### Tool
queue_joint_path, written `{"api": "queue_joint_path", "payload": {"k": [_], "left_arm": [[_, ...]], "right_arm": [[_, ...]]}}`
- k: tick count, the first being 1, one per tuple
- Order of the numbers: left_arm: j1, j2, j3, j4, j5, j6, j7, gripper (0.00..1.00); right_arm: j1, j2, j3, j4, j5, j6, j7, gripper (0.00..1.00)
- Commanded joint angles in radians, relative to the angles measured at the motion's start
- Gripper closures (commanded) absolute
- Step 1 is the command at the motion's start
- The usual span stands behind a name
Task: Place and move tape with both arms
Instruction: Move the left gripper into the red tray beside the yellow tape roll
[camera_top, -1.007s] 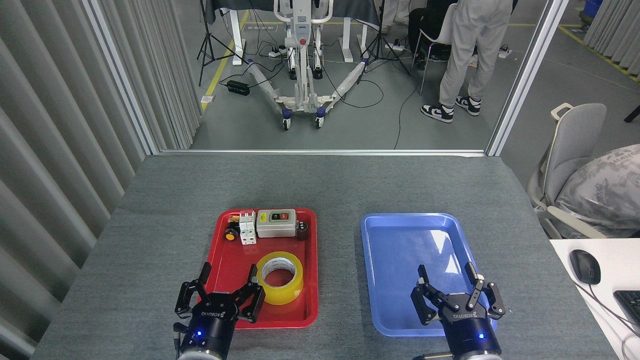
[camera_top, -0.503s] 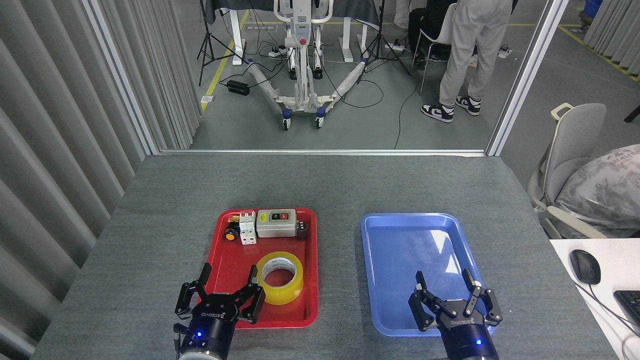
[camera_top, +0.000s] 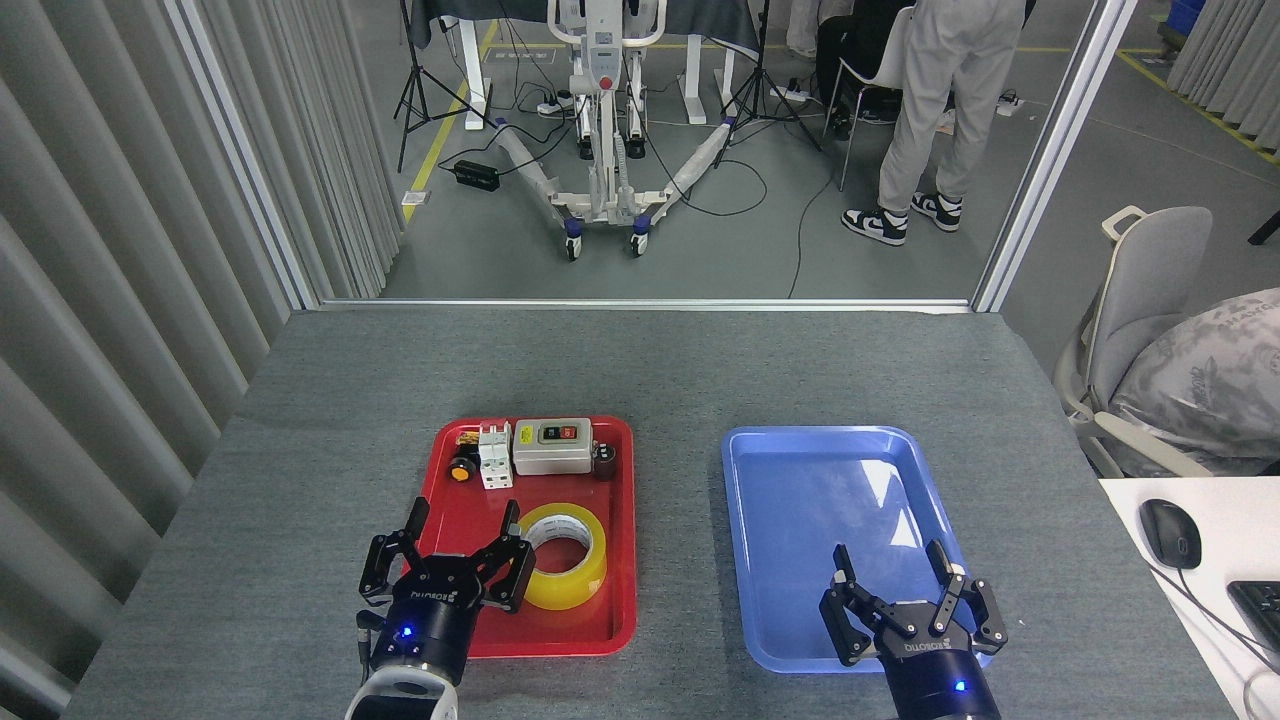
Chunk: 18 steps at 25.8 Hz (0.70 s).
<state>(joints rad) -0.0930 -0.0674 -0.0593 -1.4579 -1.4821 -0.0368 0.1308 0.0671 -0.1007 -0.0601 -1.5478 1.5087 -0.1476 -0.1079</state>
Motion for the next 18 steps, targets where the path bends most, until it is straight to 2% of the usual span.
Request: {"api": "queue_joint_path", "payload": {"k": [1, 4, 11, 18], "left_arm": [[-0.002, 0.0, -0.002, 0.024, -0.006, 0.0, 0.004, 0.01], [-0.028, -0.012, -0.004, 0.074, -0.014, 0.002, 0.004, 0.01], [-0.189, -0.012, -0.007, 0.264, -0.012, 0.038, 0.006, 0.01], [-0.266, -0.014, -0.043, 0.379, -0.009, 0.048, -0.02, 0.01]], "right_arm": [[0.002, 0.001, 0.0, -0.001, 0.001, 0.0, 0.001, 0.0], [-0.003, 0.002, -0.003, -0.005, 0.001, 0.0, 0.001, 0.0], [-0.003, 0.006, -0.004, -0.005, 0.001, 0.0, -0.001, 0.0], [0.0, 0.007, -0.004, -0.003, 0.001, 0.0, -0.001, 0.0]]}}
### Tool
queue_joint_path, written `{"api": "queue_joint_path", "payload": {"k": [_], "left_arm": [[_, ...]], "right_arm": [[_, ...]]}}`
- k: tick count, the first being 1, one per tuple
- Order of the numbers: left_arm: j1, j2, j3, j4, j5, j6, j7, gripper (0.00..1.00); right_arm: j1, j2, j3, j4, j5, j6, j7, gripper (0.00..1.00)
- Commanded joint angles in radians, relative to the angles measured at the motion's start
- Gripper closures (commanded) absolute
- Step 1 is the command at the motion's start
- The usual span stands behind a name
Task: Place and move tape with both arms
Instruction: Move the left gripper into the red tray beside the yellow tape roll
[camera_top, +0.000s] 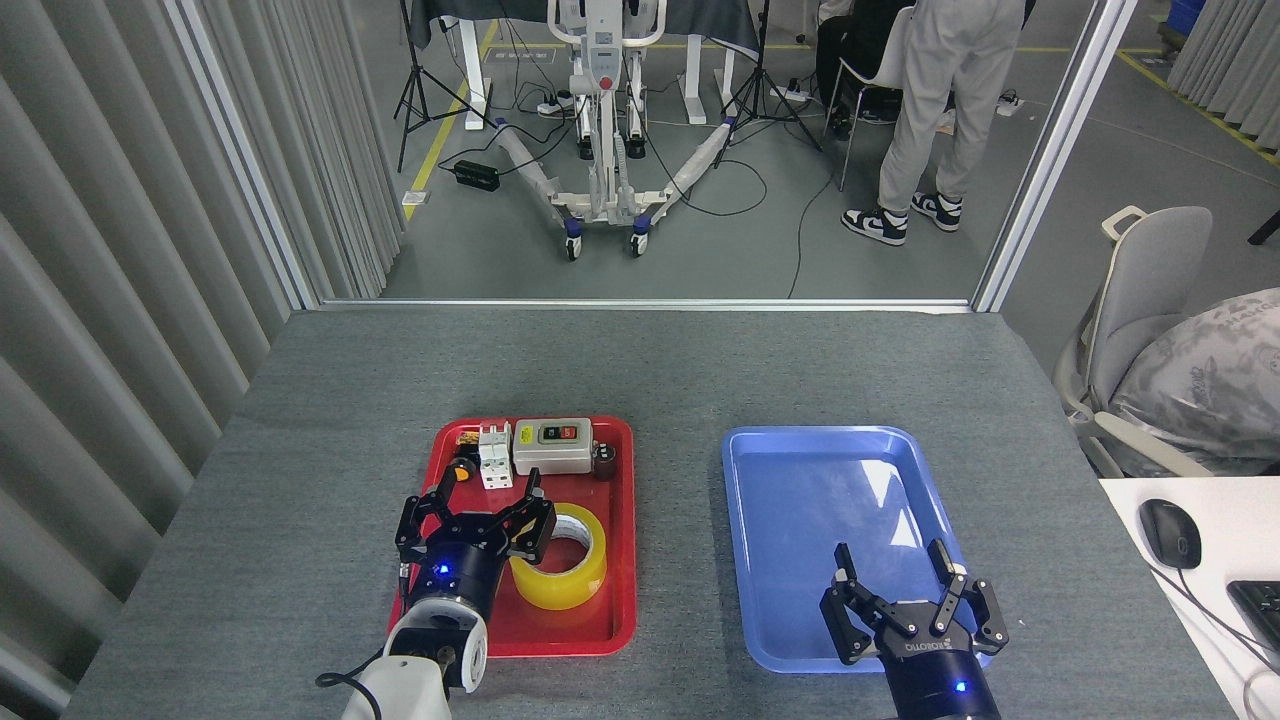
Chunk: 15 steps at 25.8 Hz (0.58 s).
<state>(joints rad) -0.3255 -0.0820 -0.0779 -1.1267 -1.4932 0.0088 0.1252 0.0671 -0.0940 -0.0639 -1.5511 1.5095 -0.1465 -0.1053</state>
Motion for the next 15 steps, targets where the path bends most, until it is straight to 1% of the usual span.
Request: {"api": "queue_joint_path", "payload": {"k": [1, 7, 9, 11, 15], "left_arm": [[-0.038, 0.001, -0.04, 0.059, 0.004, 0.0, -0.025, 0.01], [-0.104, 0.001, -0.049, 0.084, 0.007, 0.005, -0.125, 0.01], [-0.112, -0.001, -0.045, 0.082, 0.008, 0.005, -0.197, 0.01], [-0.138, -0.001, -0.042, 0.082, 0.01, 0.007, -0.326, 0.01], [-0.196, 0.007, -0.039, 0.085, 0.011, 0.007, -0.685, 0.01]], "right_arm": [[0.0, 0.0, 0.001, 0.0, 0.0, 0.001, -0.004, 0.0], [0.0, 0.0, 0.001, 0.0, 0.0, -0.001, -0.002, 0.0], [-0.001, -0.006, 0.0, 0.0, 0.0, -0.001, -0.002, 0.0], [0.0, -0.007, 0.001, 0.0, 0.0, -0.001, -0.002, 0.0], [0.002, -0.007, 0.003, -0.001, 0.001, -0.001, -0.002, 0.0]]}}
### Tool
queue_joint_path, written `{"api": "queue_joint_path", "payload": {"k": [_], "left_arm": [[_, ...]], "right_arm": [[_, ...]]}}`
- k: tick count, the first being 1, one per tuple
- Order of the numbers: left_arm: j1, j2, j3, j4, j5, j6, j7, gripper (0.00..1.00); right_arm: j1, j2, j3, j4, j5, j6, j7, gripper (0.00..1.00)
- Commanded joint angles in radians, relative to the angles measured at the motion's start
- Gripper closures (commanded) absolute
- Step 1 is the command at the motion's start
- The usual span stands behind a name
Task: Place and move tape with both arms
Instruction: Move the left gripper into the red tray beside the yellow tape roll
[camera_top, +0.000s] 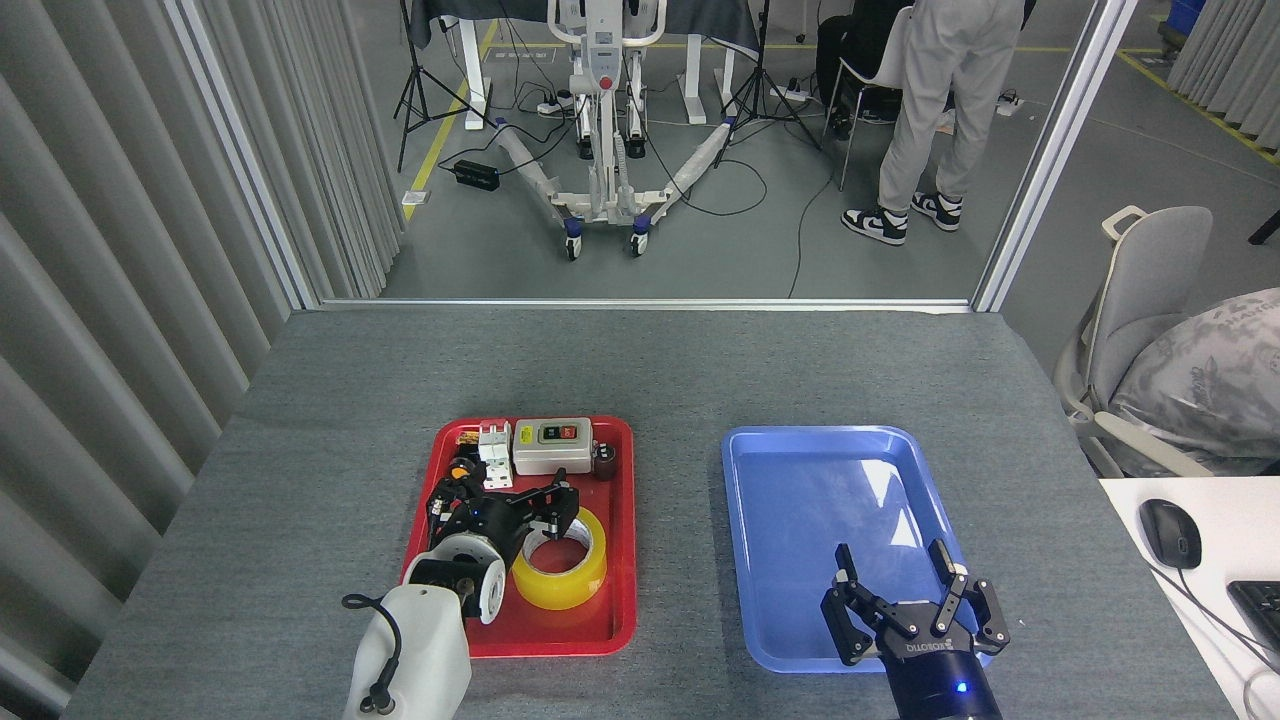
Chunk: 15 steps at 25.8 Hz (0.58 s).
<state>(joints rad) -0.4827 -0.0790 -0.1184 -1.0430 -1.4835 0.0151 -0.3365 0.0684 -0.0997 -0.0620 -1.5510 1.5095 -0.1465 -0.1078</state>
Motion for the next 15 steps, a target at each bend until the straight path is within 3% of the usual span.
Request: {"api": "queue_joint_path", "payload": {"k": [1, 4, 8, 12, 15], "left_arm": [[-0.05, 0.005, 0.003, 0.003, 0.003, -0.001, -0.303, 0.01], [-0.071, 0.01, 0.005, 0.004, 0.003, -0.001, -0.457, 0.01], [-0.097, 0.012, 0.01, 0.024, 0.026, -0.001, -0.558, 0.01], [-0.097, 0.018, 0.014, 0.024, 0.158, -0.001, -0.581, 0.01], [-0.097, 0.021, 0.014, 0.031, 0.177, -0.001, -0.578, 0.01]], "right_arm": [[-0.004, -0.003, -0.001, -0.001, 0.001, -0.001, 0.0, 0.0], [-0.004, -0.002, -0.001, -0.001, 0.001, -0.001, 0.0, 0.0], [-0.004, -0.003, -0.004, -0.001, 0.001, -0.001, 0.0, 0.0], [-0.007, -0.005, -0.004, -0.001, 0.001, -0.001, 0.0, 0.0], [-0.012, -0.003, -0.004, -0.001, 0.001, -0.001, 0.0, 0.0]]}}
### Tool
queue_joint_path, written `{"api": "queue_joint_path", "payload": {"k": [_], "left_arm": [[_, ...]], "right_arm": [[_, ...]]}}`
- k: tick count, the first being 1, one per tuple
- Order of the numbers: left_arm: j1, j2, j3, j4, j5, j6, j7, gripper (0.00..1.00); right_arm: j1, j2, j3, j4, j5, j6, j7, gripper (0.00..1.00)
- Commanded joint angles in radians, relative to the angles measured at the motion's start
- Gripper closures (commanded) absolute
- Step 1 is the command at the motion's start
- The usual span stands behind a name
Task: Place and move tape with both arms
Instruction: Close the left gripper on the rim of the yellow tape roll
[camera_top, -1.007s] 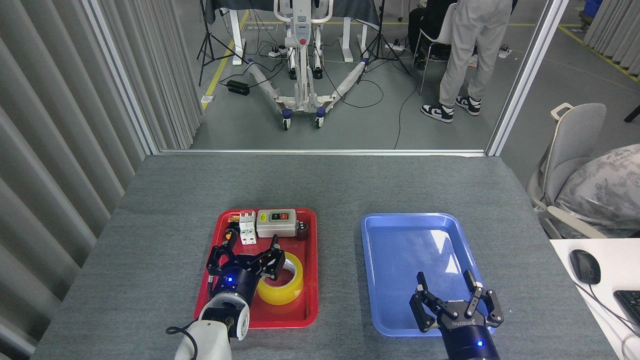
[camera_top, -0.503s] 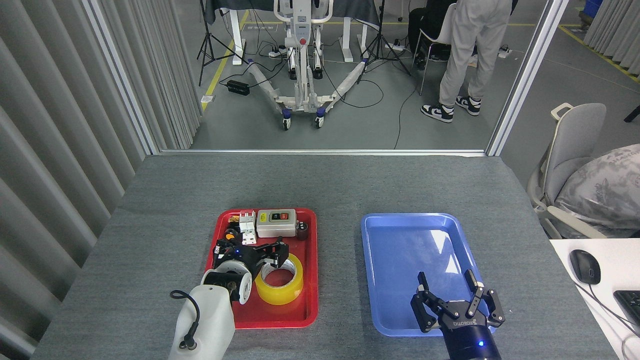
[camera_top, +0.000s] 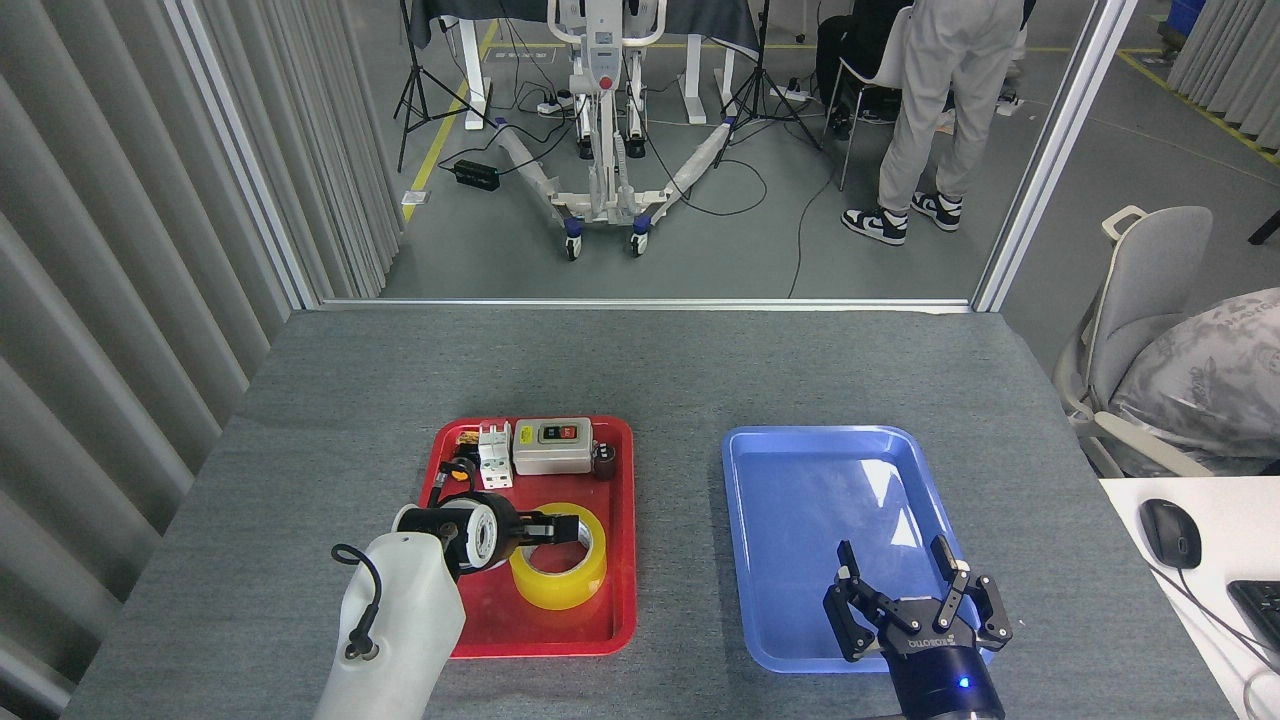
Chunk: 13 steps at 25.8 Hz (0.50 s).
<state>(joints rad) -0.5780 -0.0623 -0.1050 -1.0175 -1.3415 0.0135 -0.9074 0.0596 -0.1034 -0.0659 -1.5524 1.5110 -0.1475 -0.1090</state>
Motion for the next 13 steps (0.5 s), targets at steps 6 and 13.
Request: {"api": "queue_joint_path", "payload": {"k": [6, 13], "left_arm": [[-0.003, 0.004, -0.002, 0.059, 0.028, 0.0, 0.025, 0.01], [-0.005, 0.024, -0.005, 0.088, 0.027, -0.001, 0.162, 0.01]], "right_arm": [[0.0, 0.001, 0.002, 0.0, 0.0, 0.0, 0.002, 0.0], [-0.006, 0.002, 0.003, -0.001, 0.0, 0.0, 0.002, 0.0]]}}
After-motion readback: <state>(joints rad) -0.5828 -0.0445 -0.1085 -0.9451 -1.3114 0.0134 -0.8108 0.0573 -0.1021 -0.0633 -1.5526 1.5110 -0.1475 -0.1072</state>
